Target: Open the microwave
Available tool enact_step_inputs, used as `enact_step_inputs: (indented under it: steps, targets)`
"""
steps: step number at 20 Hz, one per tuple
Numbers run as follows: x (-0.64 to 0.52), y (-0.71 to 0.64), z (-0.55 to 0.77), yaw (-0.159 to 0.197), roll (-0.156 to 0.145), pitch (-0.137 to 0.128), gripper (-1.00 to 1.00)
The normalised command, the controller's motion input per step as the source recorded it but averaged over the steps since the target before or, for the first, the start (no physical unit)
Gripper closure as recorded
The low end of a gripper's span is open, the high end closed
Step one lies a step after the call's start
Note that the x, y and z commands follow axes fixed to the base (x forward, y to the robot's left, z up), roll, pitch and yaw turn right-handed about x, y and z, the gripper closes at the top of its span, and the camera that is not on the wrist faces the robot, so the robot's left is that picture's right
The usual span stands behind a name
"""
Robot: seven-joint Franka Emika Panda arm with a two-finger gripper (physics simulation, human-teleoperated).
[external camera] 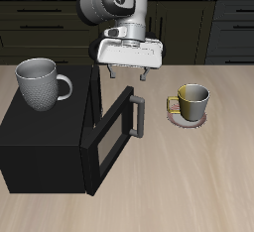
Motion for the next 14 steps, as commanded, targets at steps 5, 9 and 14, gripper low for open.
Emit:
enact_step_inputs:
  steps: [5, 9, 14]
  targets:
    - [0.07, -0.25, 0.19, 0.05, -0.029, -0.034, -1.0]
    - [0.04, -0.31, 0.03, -0.027, -0.021, 0.005, -1.0]
    - [0.11, -0.06, -0.04, -0.007, 0.0, 0.008, -1.0]
